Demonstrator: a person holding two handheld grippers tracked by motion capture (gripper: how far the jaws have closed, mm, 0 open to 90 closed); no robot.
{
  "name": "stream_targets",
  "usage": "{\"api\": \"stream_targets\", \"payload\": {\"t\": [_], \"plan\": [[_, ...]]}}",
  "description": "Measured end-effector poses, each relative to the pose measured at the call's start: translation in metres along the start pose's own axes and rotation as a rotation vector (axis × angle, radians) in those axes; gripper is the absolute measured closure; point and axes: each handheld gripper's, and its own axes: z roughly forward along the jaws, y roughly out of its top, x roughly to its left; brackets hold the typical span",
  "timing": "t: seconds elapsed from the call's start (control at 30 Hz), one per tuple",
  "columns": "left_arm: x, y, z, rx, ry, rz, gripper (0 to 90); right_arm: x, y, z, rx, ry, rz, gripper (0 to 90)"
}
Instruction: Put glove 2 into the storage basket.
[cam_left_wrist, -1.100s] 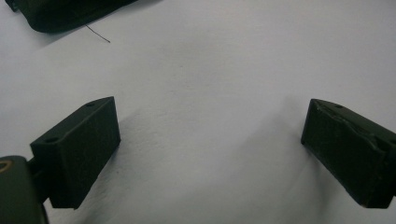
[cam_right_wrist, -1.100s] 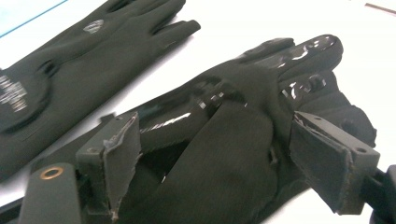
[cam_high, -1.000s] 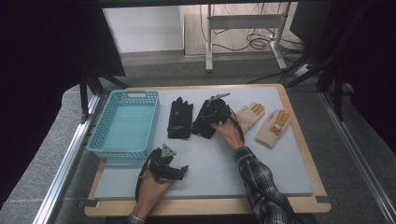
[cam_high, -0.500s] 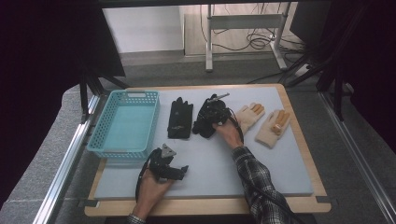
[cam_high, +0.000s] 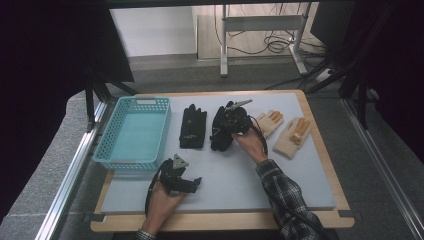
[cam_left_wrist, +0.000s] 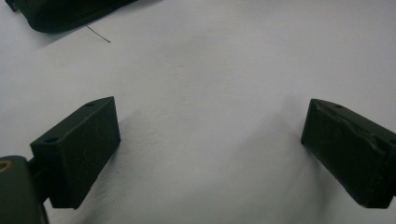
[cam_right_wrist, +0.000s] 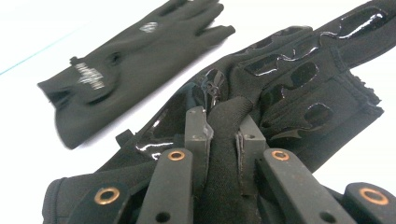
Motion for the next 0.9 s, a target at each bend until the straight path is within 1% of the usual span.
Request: {"api": "stream_targets", "payload": {"t": [0.03, 0.2, 0.27, 0.37, 0.5, 0.63, 0.7, 0.8, 0.87, 0.9], "plan": [[0.0, 0.0, 0.0, 0.002, 0.001, 0.001, 4.6, 0.003, -0.001, -0.006, -0.004, 0.003, -0.009, 78.1], [0.0, 0.0, 0.0, 0.0, 0.002, 0.002, 4.6, 0.02, -0.009, -0.036, -0.02, 0.063, -0.023, 78.0], [0.0, 0.0, 0.0, 0.002, 0.002, 0.003, 4.6, 0.026, -0.014, -0.046, -0.026, 0.079, -0.04, 77.8], [0.0, 0.0, 0.0, 0.002, 0.001, 0.001, 4.6, 0.039, -0.024, -0.063, -0.041, 0.116, -0.049, 77.4], [0.0, 0.0, 0.0, 0.001, 0.002, 0.002, 4.6, 0.053, -0.041, -0.076, -0.049, 0.156, -0.047, 77.1], [0.0, 0.0, 0.0, -0.002, 0.003, -0.001, 4.6, 0.065, -0.06, -0.079, -0.038, 0.176, -0.038, 76.9], [0.0, 0.0, 0.0, -0.002, 0.003, -0.001, 4.6, 0.07, -0.07, -0.078, -0.029, 0.177, -0.037, 76.8], [0.0, 0.0, 0.0, 0.001, 0.002, 0.003, 4.6, 0.073, -0.082, -0.073, -0.011, 0.184, -0.021, 75.5], [0.0, 0.0, 0.0, 0.0, 0.002, 0.002, 4.6, 0.076, -0.088, -0.07, 0.005, 0.172, -0.023, 70.0], [0.0, 0.0, 0.0, 0.0, 0.002, 0.003, 4.6, 0.076, -0.091, -0.069, 0.01, 0.16, -0.026, 63.3]]}}
